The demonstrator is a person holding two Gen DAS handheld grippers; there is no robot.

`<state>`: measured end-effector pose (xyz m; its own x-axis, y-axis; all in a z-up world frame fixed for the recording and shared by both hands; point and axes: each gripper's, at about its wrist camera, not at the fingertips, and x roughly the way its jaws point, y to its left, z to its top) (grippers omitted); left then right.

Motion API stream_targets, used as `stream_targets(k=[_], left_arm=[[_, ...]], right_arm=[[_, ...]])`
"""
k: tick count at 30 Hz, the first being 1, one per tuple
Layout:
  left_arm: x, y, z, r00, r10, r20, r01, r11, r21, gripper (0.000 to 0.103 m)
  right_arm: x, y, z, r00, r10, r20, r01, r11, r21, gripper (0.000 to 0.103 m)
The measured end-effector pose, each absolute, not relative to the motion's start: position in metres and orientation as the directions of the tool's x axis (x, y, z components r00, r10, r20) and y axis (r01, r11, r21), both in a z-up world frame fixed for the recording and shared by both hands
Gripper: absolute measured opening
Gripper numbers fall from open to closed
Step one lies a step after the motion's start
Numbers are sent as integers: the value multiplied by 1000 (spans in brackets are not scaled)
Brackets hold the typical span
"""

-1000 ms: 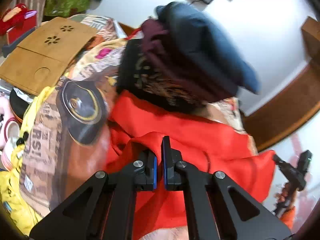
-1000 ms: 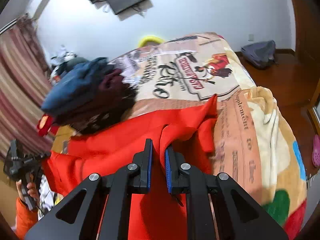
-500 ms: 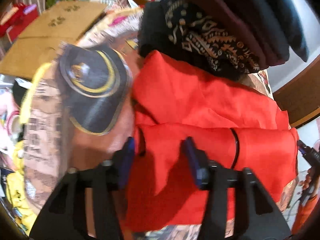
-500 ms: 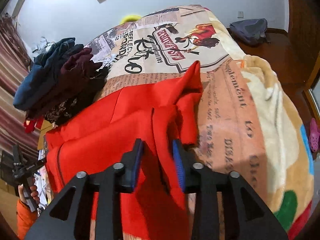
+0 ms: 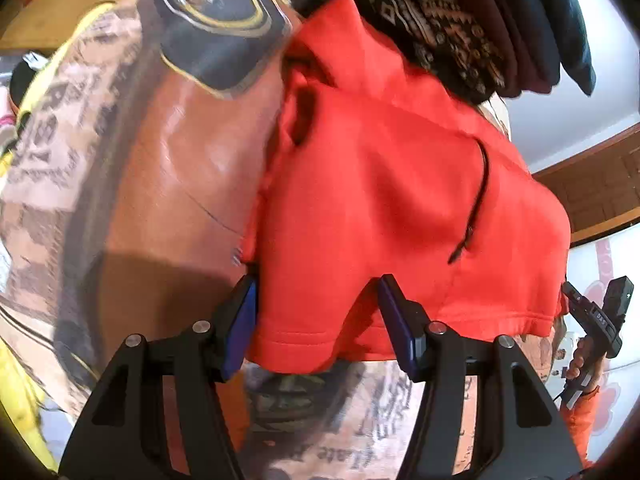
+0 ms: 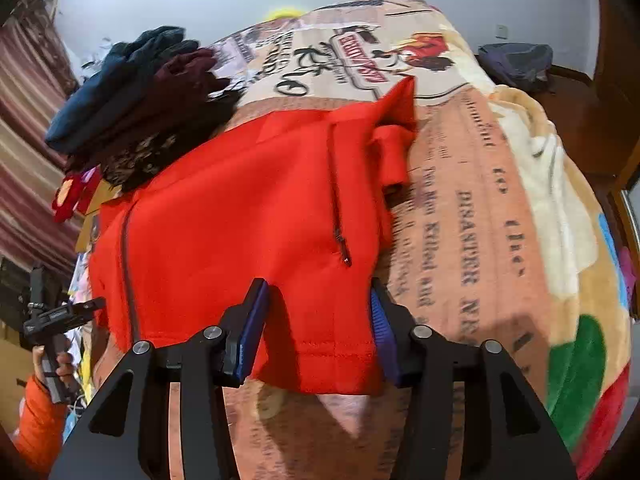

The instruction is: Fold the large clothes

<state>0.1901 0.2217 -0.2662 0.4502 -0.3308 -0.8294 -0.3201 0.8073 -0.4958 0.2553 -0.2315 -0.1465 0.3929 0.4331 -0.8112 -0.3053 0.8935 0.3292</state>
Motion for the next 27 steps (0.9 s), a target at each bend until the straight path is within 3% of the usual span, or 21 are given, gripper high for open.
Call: stream_targets(k=[2,4,5,6,14,16,21,25,27], left_arm=[[190,214,-267,437,-344,-831,-314,807,-499,56],[190,208,-263,431,-353,-830,-297,814,-500,31],[191,206,-259,431,-364,-826,-284,814,-507,12],[191,205,-253,435,-371,-820,-275,813,-514,4],[210,225,-165,619,-398,-677,-183,765,-617,2],[223,230,-141,668,-357,-653,-164,785,-597,2],[261,242,-111,726,-181,-663,-200,867,-456,2],[293,248,-125,691,-47,-721,-293,894,-339,3],[307,249,-140,663,-53,-747,-309,889,-337,7]], right_arm=[[251,-225,-147,368,455,-810,-326,880,346,19],[248,-221,-146,348,476,-808,-326,869,372,17],[245,-219,-143,350,481,-804,-334,866,373,15],[243,-217,-138,364,484,-796,-344,864,368,15],[265,-208,-85,447,551,-705,-394,828,398,12],[280,-205,-72,491,543,-681,-392,836,384,12],[324,-195,-56,559,511,-652,-358,859,366,12],[363,-184,-66,569,474,-672,-324,880,348,16],[376,-178,-77,549,440,-710,-297,898,326,18]])
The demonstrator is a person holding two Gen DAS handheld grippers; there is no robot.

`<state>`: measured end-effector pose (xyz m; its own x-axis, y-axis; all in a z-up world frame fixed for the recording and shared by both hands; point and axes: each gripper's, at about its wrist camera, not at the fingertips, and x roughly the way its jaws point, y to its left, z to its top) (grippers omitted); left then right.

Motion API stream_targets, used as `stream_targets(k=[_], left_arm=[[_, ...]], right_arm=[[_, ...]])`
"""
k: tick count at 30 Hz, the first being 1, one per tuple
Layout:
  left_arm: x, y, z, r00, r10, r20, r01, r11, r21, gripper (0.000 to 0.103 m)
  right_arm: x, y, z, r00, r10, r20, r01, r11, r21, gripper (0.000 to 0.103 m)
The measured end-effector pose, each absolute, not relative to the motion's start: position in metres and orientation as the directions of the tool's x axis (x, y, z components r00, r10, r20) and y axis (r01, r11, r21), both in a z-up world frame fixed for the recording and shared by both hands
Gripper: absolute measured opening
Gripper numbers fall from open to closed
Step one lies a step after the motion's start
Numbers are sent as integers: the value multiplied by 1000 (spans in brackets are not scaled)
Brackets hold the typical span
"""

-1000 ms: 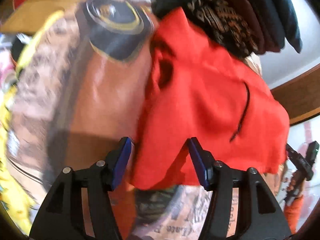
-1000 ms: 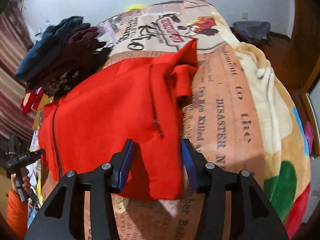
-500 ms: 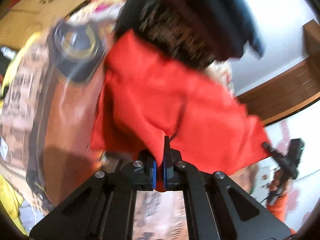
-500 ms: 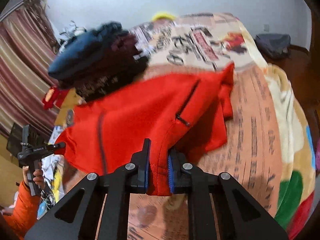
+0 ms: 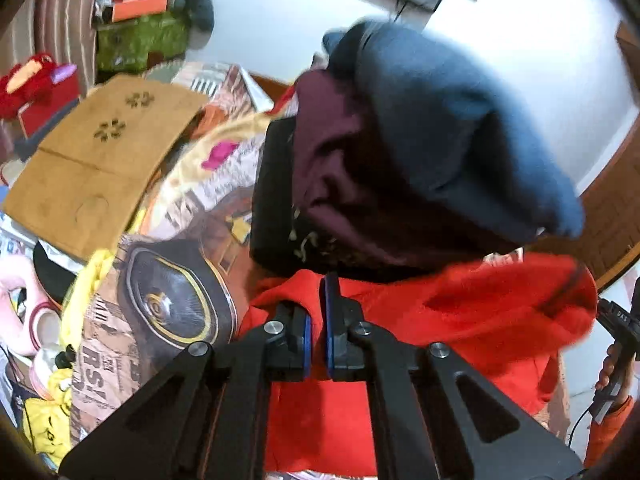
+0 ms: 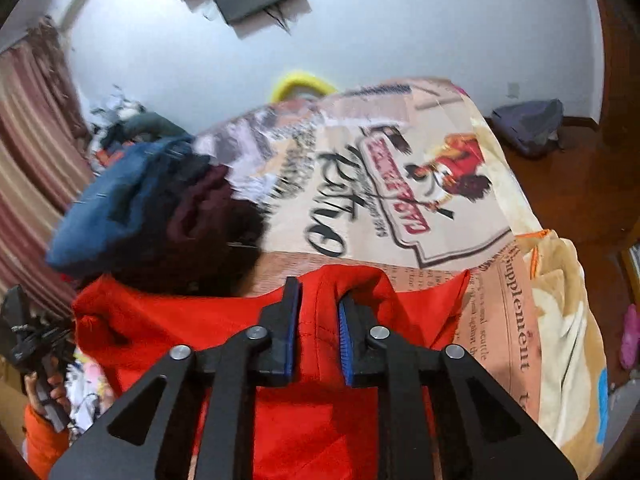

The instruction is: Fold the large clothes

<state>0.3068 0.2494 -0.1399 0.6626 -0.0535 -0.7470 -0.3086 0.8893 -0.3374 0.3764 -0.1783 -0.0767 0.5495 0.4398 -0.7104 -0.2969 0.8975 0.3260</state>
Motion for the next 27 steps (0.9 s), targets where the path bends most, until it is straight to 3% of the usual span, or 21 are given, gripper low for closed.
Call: stream_targets(k=[2,6,12,15,22,27], left_arm=[[313,253,-153,624,-41,-781,-346,881,-322,18],[304,257,-155,632,33,-774,-385,881,-276,58],[280,267,-144,645,55,-763,-386,885,-262,66],[263,266,-152,636,48,-770,-379,888,-258,82],[244,256,-223,499,-81,-863,-375,877,-299,82],[253,248,-249,513,-172,-841,-333,863,-379,82]], right_arm=[[384,-177,-85,531,402,-746,-265,915,305,30],[377,-189,-76,603,338,-723,-228,941,249,52],[361,-213,-65,617,324,-717,-220,946,238,65],[356,-220,-78,584,313,-749,-215,949,230,68],[345,-225,-140,413,300,-860,-201,951,235,68],[348,-218,-165,368,323,-872,-215,942,258,69]])
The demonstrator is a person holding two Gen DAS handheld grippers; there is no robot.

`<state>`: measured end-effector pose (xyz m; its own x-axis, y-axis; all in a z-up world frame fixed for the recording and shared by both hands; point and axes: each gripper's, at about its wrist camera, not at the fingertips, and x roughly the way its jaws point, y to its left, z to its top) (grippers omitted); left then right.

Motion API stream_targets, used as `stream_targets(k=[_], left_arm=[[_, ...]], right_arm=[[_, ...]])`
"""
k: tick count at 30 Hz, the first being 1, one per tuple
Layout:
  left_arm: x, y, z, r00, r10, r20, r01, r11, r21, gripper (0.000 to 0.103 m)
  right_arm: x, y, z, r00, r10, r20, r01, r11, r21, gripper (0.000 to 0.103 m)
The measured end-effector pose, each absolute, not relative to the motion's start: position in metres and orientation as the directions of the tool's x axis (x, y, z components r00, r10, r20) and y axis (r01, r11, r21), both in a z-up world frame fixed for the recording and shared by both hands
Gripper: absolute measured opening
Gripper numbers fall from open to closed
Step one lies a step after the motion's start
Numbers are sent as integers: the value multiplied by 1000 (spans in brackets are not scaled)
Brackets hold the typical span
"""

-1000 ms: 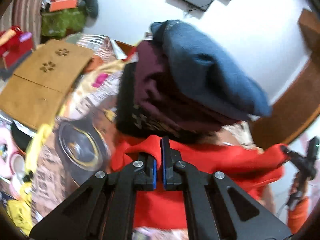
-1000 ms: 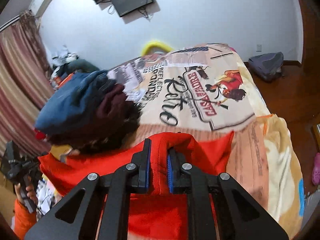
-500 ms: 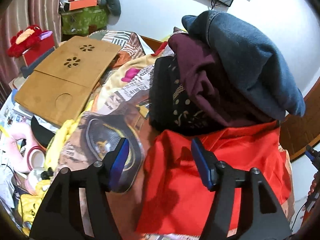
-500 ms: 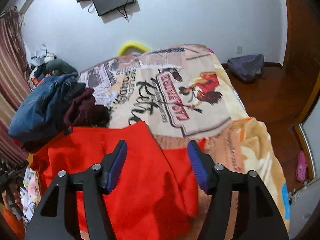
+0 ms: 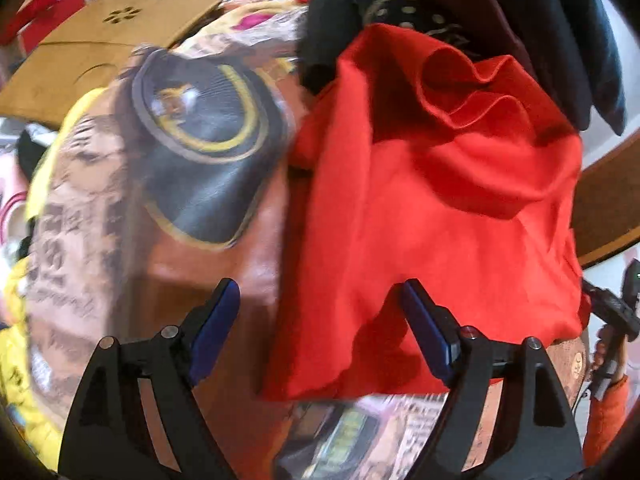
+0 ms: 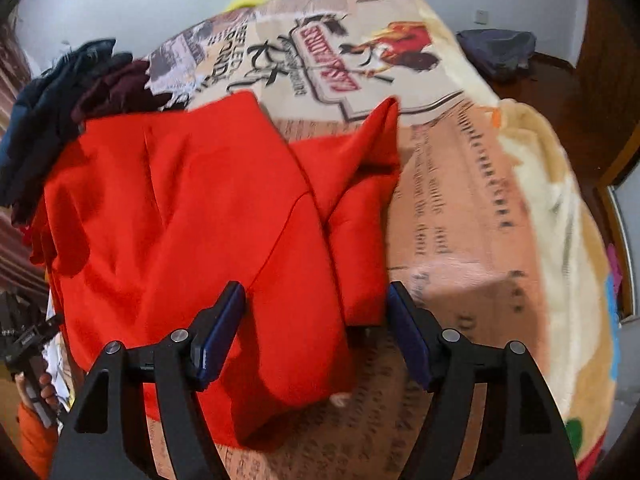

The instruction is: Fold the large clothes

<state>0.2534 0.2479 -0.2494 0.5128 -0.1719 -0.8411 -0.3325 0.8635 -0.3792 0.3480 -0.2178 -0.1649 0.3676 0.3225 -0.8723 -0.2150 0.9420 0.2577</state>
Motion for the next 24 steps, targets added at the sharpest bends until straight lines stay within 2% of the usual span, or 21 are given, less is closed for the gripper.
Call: stream_targets(k=[1,2,3,4,5,7,8,9,12,20,22,24], left_arm=[[258,247,-250,524,-175,-833,-326,863,-386,81],[263,244,-251,533,-189,-825,-313,862,-399,73],[270,241,-252,535,-216,-817,-290,861,-418,62],[276,237,-255,531,-238,-813,-277,858,-432,58],[281,234,-259,523,-249,-815,-277,855,-438,53],[289,230,-265,506,-292,-812,-279,835,-474,38],[292,229,-269,497,-332,-802,-286,810,-513,24],[292,230,-272,492,-360,-793,-298,786,-542,18],[288,231,-267,494,-374,-785,-320,761,-564,13],[247,220,-207,520,-358,-776,-228,817,-530,10],[237,219,-198,511,-349,-786,-203,839,-504,10],[225,219,-194,493,-291,-820,-192,883,-429,10]], right_arm=[[348,-215,-167,377,316,-870,-226,943,245,69],[349,-212,-168,385,314,-868,-234,943,237,71],[350,-209,-168,384,319,-866,-236,941,242,70],[350,-207,-169,384,327,-863,-232,939,253,65],[351,-206,-170,381,338,-861,-227,936,268,49],[352,-203,-173,371,347,-862,-224,934,280,28],[350,-204,-172,369,352,-860,-214,933,290,23],[348,-204,-170,375,358,-855,-213,931,296,22],[334,-205,-152,406,365,-838,-223,928,297,18],[278,-221,-108,421,437,-795,-277,896,346,17],[264,-228,-108,417,439,-796,-271,896,353,17],[246,-236,-113,416,432,-800,-264,900,348,17]])
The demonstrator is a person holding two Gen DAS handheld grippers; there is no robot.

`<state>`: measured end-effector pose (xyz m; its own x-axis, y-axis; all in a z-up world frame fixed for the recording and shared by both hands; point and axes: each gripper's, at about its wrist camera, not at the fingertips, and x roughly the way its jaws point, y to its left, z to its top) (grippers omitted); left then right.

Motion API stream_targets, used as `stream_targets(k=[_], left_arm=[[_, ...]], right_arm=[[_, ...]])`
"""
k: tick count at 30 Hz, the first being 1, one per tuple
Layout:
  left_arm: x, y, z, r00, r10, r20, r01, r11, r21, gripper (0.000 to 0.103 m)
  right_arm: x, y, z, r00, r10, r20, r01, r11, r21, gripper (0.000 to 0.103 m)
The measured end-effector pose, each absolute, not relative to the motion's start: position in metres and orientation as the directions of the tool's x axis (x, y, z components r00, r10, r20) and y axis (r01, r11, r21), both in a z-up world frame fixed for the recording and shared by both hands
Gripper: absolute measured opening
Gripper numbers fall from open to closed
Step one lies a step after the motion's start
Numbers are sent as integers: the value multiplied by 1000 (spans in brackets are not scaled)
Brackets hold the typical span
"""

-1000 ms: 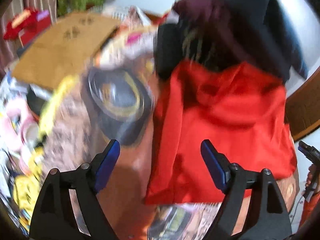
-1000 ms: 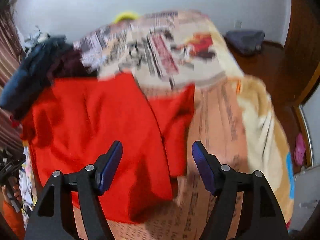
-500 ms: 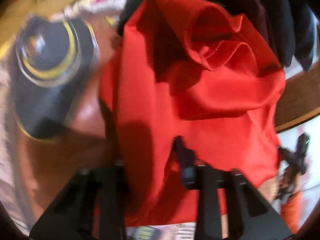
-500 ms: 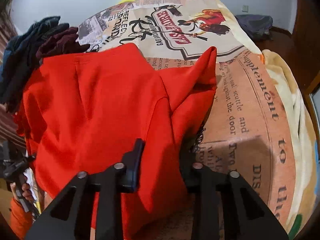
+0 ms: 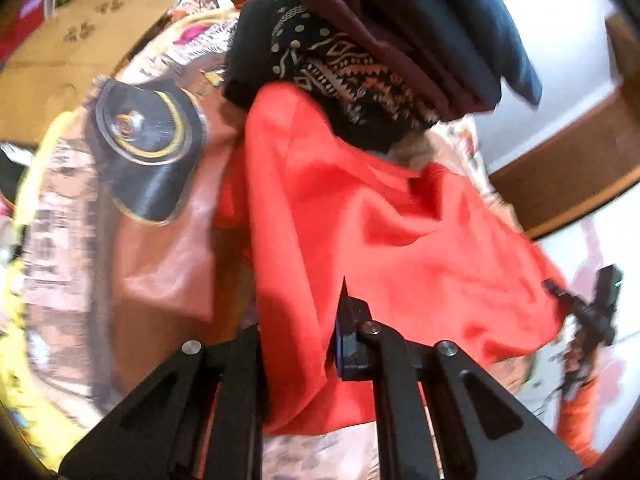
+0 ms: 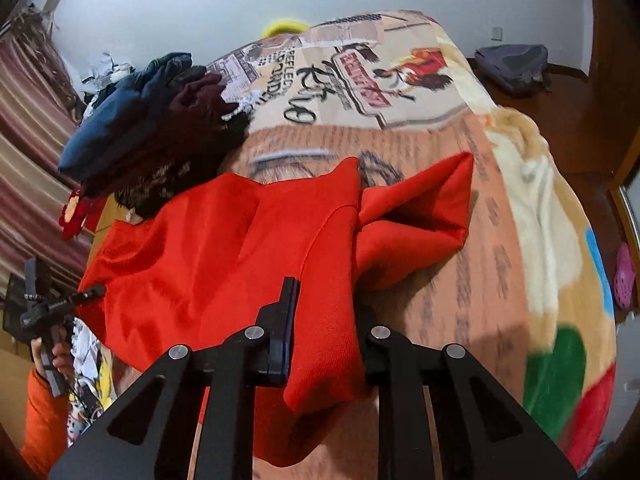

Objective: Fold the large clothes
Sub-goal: 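Grasp the folded jacket corner with the right gripper and tuck it under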

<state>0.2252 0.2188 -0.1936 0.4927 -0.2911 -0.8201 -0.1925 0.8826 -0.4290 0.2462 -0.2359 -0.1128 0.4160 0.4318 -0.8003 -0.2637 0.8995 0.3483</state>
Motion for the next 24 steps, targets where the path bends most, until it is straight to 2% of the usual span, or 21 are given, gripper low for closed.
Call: stream_targets(k=[2,4,6,7,9,15,18,24], left_arm=[[220,218,-197,473,-220,-853,-199,917,-346,11],[217,222,-211,443,-171,-880,-207,936,-286,18],[214,225,-220,407,-72,-911,-241,953,-183,32],[211,229,-225,384,0,-923,-263,959,-109,33],[209,235,-230,357,72,-931,-275,961,-31,39],[215,244,-208,414,86,-906,-274,961,-34,41],[227,244,-195,447,78,-891,-258,965,-45,47],[268,246,-196,456,22,-890,-259,960,-109,48]], right_arm=[[234,-242,-119,416,413,-810,-261,908,329,19],[222,-250,-124,429,410,-805,-252,910,329,22],[217,-256,-124,448,376,-811,-231,925,301,31],[216,-258,-123,456,359,-814,-222,932,286,39],[212,-263,-115,488,310,-816,-203,950,239,45],[218,-265,-80,555,256,-792,-226,962,152,48],[239,-258,-70,557,279,-783,-256,954,158,53],[301,-229,-92,456,339,-823,-288,931,224,53]])
